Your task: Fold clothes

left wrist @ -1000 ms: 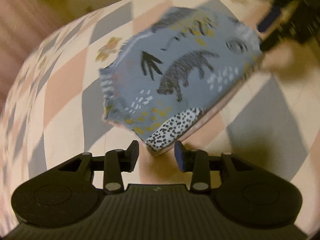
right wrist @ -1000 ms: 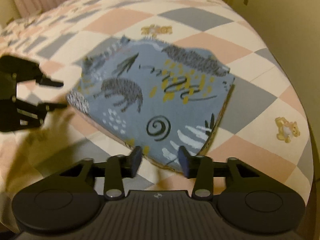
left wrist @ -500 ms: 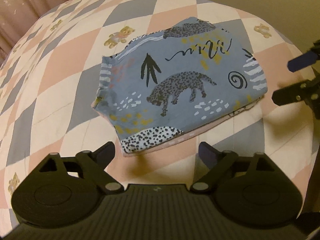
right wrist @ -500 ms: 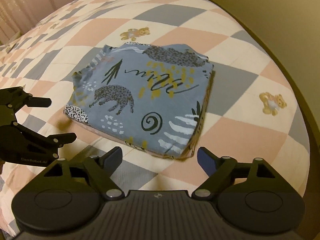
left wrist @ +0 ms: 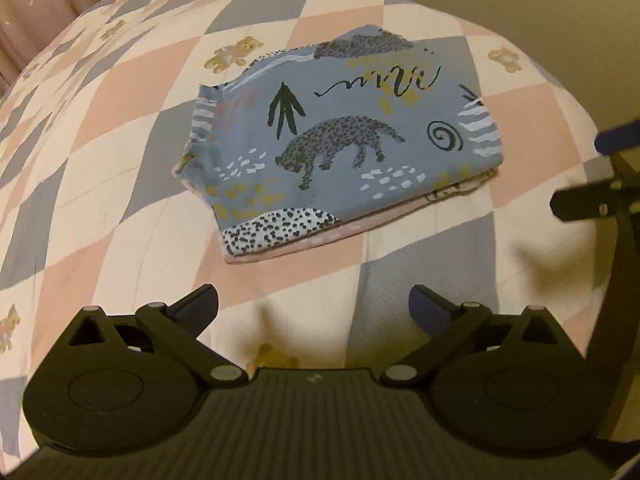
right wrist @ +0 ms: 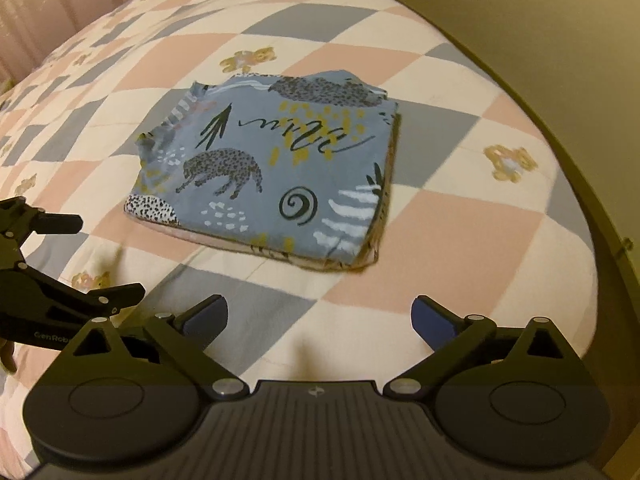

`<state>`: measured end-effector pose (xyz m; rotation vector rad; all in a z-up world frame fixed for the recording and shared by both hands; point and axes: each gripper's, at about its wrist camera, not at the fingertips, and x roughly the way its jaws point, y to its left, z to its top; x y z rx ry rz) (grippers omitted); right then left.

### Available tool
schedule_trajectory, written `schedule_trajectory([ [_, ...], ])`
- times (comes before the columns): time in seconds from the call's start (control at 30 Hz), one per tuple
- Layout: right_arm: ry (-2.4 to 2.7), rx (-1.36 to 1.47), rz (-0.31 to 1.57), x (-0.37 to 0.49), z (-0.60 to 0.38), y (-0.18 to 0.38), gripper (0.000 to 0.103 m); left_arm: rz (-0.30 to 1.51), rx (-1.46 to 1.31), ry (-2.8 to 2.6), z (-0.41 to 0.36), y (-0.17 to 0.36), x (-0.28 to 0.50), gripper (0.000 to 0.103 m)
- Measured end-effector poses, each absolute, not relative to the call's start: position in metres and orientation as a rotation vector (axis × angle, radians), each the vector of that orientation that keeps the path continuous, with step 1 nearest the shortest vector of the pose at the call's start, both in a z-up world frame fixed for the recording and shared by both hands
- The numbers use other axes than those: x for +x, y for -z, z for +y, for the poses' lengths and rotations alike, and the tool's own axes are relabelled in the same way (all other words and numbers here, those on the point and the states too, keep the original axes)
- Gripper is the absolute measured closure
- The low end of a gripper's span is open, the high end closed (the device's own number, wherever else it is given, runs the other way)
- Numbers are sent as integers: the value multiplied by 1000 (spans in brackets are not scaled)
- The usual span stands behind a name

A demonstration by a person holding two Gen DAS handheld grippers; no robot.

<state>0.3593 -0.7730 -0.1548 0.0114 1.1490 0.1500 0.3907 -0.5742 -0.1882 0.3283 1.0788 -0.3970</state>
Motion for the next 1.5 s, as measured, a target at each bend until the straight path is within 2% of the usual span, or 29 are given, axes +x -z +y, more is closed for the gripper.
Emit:
schedule_trajectory([
  [0.47,-106,48,1088,284,-744,101,2,1076,244,371,-554,126,335,1],
  [0.77,-82,88,1031,254,-736,60,2,988,109,301,-528,77,301,1],
  [1.5,-5,113,944,181,-703,-11,2,859,66,335,-495,0,227,1],
])
